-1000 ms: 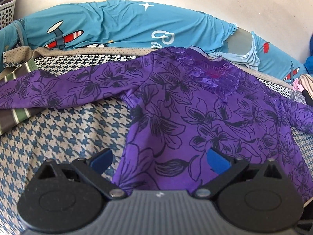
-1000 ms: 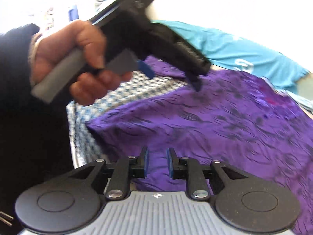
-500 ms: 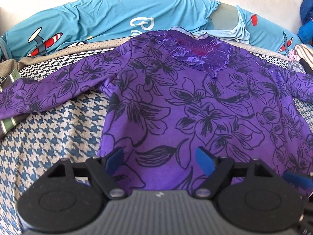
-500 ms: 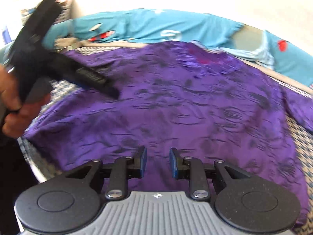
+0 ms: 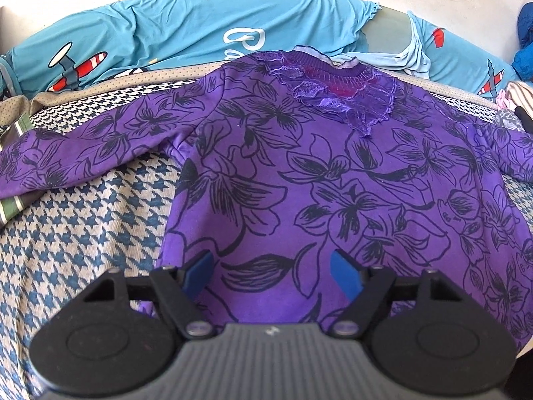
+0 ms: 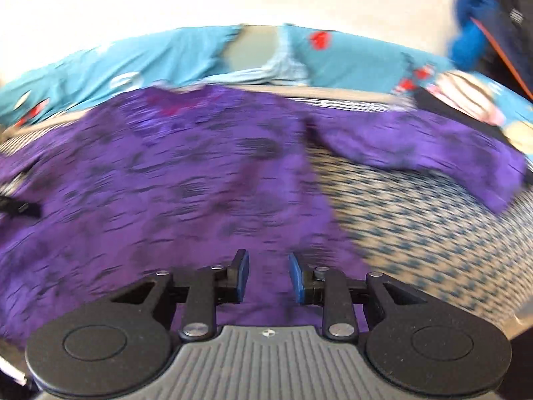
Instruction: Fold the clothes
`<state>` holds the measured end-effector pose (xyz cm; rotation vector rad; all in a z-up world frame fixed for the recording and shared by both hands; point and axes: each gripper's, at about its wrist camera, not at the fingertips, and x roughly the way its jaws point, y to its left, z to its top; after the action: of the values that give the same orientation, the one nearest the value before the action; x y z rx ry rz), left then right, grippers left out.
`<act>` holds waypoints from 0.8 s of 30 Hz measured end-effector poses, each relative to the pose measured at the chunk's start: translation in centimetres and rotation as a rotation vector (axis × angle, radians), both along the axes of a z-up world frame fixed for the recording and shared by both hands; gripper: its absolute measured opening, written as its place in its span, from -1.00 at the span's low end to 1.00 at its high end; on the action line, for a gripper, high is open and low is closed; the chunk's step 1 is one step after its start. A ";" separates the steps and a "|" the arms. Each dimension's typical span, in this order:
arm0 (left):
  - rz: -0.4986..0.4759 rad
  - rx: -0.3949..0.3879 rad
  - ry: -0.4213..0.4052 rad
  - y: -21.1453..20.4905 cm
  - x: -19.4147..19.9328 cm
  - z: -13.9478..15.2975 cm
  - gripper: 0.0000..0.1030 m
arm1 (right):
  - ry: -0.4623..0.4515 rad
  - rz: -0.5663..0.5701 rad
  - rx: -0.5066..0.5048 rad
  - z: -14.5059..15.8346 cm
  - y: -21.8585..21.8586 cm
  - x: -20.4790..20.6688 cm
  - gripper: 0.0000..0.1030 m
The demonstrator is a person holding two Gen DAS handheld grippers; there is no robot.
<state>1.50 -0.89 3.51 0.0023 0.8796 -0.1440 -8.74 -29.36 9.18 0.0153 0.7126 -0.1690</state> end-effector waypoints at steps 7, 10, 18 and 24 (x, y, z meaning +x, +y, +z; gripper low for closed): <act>-0.010 -0.011 -0.002 -0.7 0.3 0.0 0.49 | 0.034 -0.161 0.007 -0.4 -3.8 -1.0 -0.34; -0.013 -0.012 0.003 -1.0 0.4 0.0 0.49 | 0.069 -0.186 0.035 -1.0 -4.6 -1.0 -0.27; -0.009 -0.003 0.008 -1.0 0.5 -0.2 0.54 | 0.090 -0.212 0.119 -1.8 -5.5 -1.4 -0.22; 0.001 0.005 0.011 -0.9 0.6 -0.3 0.58 | 0.077 -0.217 0.081 -1.9 -4.9 -1.8 -0.81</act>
<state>2.08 -1.78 3.21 0.0060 0.8906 -0.1414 -10.50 -34.29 7.23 0.1652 0.7940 -0.3499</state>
